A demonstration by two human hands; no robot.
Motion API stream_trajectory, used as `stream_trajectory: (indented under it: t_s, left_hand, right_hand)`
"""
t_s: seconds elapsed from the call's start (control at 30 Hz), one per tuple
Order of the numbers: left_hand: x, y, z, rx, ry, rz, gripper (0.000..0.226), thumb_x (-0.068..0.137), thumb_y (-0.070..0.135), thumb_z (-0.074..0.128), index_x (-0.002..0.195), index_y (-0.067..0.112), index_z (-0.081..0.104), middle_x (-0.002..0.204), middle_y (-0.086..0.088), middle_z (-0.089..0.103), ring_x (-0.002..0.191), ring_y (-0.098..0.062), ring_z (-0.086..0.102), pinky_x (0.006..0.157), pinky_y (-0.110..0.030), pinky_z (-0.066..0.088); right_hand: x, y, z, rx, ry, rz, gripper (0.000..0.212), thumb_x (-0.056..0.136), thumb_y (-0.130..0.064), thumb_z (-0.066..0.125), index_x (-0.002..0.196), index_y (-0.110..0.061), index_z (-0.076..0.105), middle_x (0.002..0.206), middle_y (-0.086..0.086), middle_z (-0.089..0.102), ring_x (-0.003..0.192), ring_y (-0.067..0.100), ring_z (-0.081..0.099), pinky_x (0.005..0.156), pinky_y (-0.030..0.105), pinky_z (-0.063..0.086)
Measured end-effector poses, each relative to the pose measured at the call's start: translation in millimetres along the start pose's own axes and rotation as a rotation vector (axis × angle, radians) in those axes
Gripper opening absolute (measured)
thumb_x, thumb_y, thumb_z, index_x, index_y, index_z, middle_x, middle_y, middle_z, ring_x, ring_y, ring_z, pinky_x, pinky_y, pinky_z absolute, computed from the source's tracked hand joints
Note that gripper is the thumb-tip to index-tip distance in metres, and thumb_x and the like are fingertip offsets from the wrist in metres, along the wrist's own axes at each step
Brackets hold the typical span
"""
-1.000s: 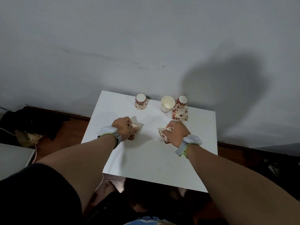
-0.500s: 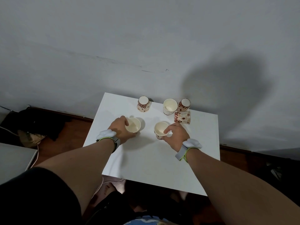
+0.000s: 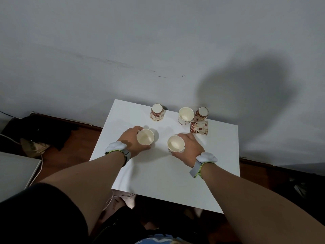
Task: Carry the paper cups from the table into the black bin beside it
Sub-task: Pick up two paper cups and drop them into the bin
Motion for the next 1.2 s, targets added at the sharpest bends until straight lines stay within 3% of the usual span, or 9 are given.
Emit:
stream_trajectory:
  t_s: [0.1,0.27,0.5,0.63,0.77,0.87,1.0,1.2]
  left_hand:
    - [-3,-3,-3,-0.008,0.010,-0.001,0.085,0.053,0.065,0.090,0.127,0.040,0.057,0.115,0.010,0.062,0.100,-0.018,0.060,0.080,-0.032,0.047]
    - [-4,-11,-13,0.041,0.028,0.012,0.083,0.062,0.058,0.095,0.131,0.035,0.056,0.117,0.007,0.059,0.101,-0.018,0.058,0.084,-0.033,0.046]
    - [-15,-20,-26,0.008,0.046,0.009,0.081,0.061,0.061,0.092,0.128,0.037,0.053,0.120,0.008,0.058,0.104,-0.019,0.061,0.089,-0.038,0.053]
    - [-29,-24,-27,-0.030,0.092,0.057,0.074,0.062,0.061,0.088,0.121,0.041,0.048,0.119,0.010,0.058,0.107,-0.017,0.062,0.090,-0.039,0.054]
    - [-40,-17,-30,-0.002,0.159,0.131,0.074,0.062,0.064,0.081,0.124,0.041,0.047,0.118,0.013,0.052,0.114,-0.019,0.057,0.089,-0.038,0.051]
    - [-40,-7,-32,0.004,0.199,0.178,0.075,0.069,0.058,0.088,0.130,0.036,0.050,0.123,0.010,0.054,0.118,-0.020,0.056,0.087,-0.034,0.046]
    - [-42,12,-37,0.000,0.248,0.232,0.076,0.070,0.053,0.092,0.132,0.034,0.052,0.131,0.007,0.056,0.121,-0.020,0.056,0.086,-0.033,0.046]
    - [-42,42,-40,-0.015,0.319,0.342,0.079,0.067,0.056,0.091,0.132,0.032,0.054,0.137,0.009,0.051,0.123,-0.018,0.055,0.084,-0.033,0.048]
  right_hand:
    - [5,-5,2,0.005,-0.002,-0.028,0.077,0.066,-0.056,0.078,0.135,-0.041,0.049,0.138,-0.011,0.045,0.124,0.015,0.054,0.095,0.037,0.052]
    - [21,-20,9,-0.020,-0.009,-0.044,0.084,0.064,-0.058,0.082,0.137,-0.033,0.049,0.137,-0.007,0.047,0.126,0.017,0.050,0.100,0.038,0.049]
    - [28,-35,24,-0.006,-0.033,-0.043,0.082,0.063,-0.057,0.081,0.134,-0.035,0.046,0.132,-0.006,0.047,0.115,0.021,0.058,0.090,0.035,0.051]
    - [21,-41,25,0.002,0.063,-0.078,0.072,0.066,-0.050,0.079,0.127,-0.033,0.044,0.127,-0.007,0.050,0.109,0.021,0.058,0.083,0.034,0.051]
    - [11,-49,16,0.013,0.199,-0.192,0.072,0.066,-0.042,0.080,0.125,-0.028,0.041,0.125,-0.003,0.053,0.109,0.026,0.056,0.087,0.041,0.052]
    - [7,-50,4,-0.008,0.238,-0.247,0.078,0.066,-0.042,0.082,0.129,-0.028,0.038,0.129,-0.002,0.053,0.114,0.025,0.054,0.090,0.041,0.050]
    - [-3,-48,-15,-0.016,0.248,-0.223,0.081,0.066,-0.044,0.085,0.131,-0.027,0.040,0.132,-0.003,0.053,0.118,0.024,0.053,0.094,0.038,0.047]
    - [-14,-43,-46,-0.028,0.308,-0.182,0.080,0.064,-0.045,0.082,0.130,-0.029,0.040,0.130,-0.003,0.055,0.114,0.025,0.057,0.088,0.033,0.045]
Point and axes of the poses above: each hand's wrist, its own x-axis towards the middle knuckle, its own z-axis out of the palm, y = z × x, the point moved 1 cm from there along x, towards the middle knuckle
